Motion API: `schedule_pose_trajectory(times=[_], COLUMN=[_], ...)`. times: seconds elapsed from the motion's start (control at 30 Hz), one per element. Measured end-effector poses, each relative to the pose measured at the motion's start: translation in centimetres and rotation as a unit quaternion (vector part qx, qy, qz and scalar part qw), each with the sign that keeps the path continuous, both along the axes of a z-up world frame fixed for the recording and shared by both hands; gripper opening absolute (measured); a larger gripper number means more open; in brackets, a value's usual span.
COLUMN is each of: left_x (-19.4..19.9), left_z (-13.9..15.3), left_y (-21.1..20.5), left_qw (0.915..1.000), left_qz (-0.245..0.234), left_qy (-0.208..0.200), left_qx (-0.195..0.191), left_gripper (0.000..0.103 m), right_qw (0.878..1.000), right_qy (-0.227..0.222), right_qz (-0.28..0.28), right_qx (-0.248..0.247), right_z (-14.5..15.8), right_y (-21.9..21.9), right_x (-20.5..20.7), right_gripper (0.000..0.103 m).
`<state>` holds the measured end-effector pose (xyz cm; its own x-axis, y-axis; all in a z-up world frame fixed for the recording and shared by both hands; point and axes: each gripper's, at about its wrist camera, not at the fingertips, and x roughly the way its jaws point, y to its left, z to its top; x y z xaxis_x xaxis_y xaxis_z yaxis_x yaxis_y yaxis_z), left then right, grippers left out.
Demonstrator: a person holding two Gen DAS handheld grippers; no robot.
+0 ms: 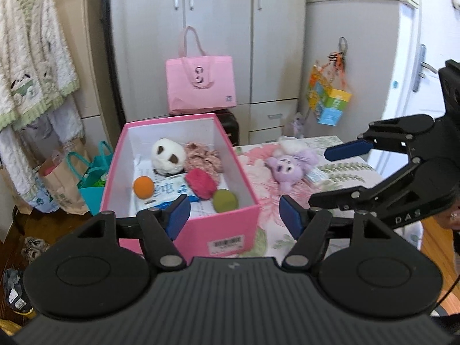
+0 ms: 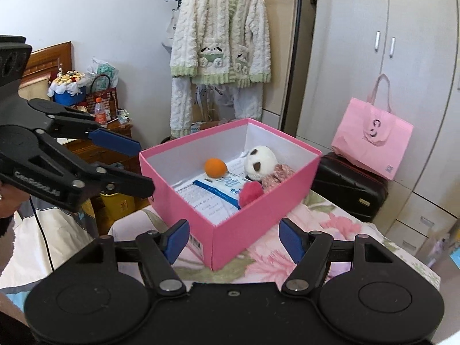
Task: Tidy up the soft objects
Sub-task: 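Withdraw both grippers from the box toward the purple plush toy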
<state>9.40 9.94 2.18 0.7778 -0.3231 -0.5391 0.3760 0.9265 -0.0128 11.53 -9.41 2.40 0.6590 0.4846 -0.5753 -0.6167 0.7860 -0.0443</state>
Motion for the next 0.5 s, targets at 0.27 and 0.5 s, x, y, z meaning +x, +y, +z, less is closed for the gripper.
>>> schedule_pose_trajectory(times=[0.27, 0.5], left_x=[-1.9, -1.6], left_z=[0.0, -0.8], left_y=[-2.8, -6.6], left_qw=[0.9989, 0.9958], left_qz=[-0.043, -0.087], left_qy=[0.014, 0.03], left_qx=[0.008, 0.005], left_gripper=[0.07, 0.072], right_qw=[1.0, 0.999], right_qy=[-0.008, -0.009], right_qz=[-0.024, -0.049], right_qx=[0.002, 0.02], right_z=[-0.4, -1.8], right_y=[-4.3, -9.2], right_x=[-3.1, -3.7], right_gripper=[0.084, 0.086])
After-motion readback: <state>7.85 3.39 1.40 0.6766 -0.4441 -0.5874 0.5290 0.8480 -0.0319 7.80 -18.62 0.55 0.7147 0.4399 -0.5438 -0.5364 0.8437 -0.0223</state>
